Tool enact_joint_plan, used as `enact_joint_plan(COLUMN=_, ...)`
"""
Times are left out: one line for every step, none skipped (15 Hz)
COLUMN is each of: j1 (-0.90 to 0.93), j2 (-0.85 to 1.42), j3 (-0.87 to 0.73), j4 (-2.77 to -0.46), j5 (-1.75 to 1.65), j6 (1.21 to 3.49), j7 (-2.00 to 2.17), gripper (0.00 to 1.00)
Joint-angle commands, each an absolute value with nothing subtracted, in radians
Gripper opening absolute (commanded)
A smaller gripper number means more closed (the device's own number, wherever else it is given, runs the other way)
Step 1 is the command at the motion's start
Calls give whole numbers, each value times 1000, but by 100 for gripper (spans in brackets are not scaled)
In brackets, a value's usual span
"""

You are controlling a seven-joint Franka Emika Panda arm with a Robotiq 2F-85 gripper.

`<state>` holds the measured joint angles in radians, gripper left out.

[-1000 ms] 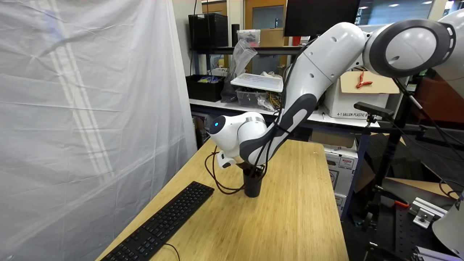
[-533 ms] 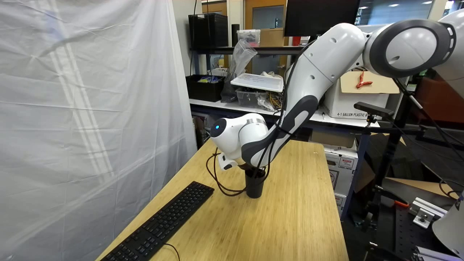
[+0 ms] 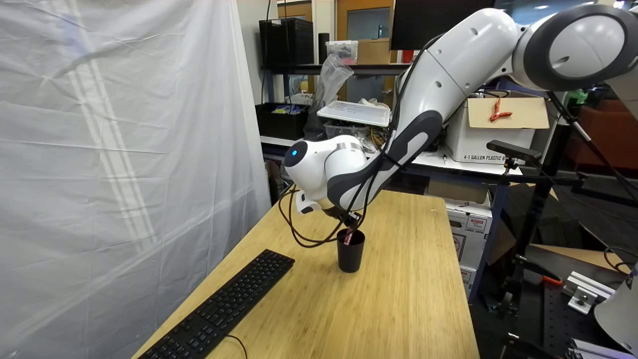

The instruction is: Remove the orange marker from the black cup

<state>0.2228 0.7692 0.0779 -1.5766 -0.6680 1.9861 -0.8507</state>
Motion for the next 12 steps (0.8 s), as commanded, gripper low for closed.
enact_joint_plan(j1=222, j2=680, j3=96, j4=-1605, j5=-632, j6=1892, j7=-790, gripper=5)
enact_joint_plan(j1=225, j2=664, j3=98, j4=-1602, j5=-626, j6=1858, j7=-776, gripper=5)
enact_joint_plan(j1=225, j2=649, j3=103, j4=-1598, j5=-617, j6=1824, j7=-763, gripper=5)
enact_joint_plan(j1=226, j2=634, j3=106, j4=-1601, j5=-618, j6=1798, j7=-751, gripper=5)
enact_joint_plan(j1=225, j2=621, j3=109, j4=-1601, j5=-614, j6=1773, j7=-738, gripper=5)
enact_joint_plan(j1=219, j2=610, j3=114, j4=-1603, j5=-604, j6=1757, j7=-729, gripper=5)
enact_joint_plan(j1=207, j2=593, j3=119, j4=-1608, j5=-585, j6=1758, j7=-717, gripper=5)
enact_joint_plan(j1=198, j2=581, j3=121, j4=-1610, j5=-567, j6=1760, j7=-702, gripper=5)
enact_joint_plan(j1=185, j2=566, j3=122, j4=-1615, j5=-538, j6=1772, j7=-683, gripper=5)
enact_joint_plan(j1=172, j2=551, j3=121, j4=-1622, j5=-510, j6=1790, j7=-661, gripper=5)
enact_joint_plan(j1=158, j2=538, j3=118, j4=-1627, j5=-476, j6=1807, j7=-637, gripper=5)
enact_joint_plan(j1=145, j2=524, j3=115, j4=-1636, j5=-451, j6=1826, j7=-615, gripper=5)
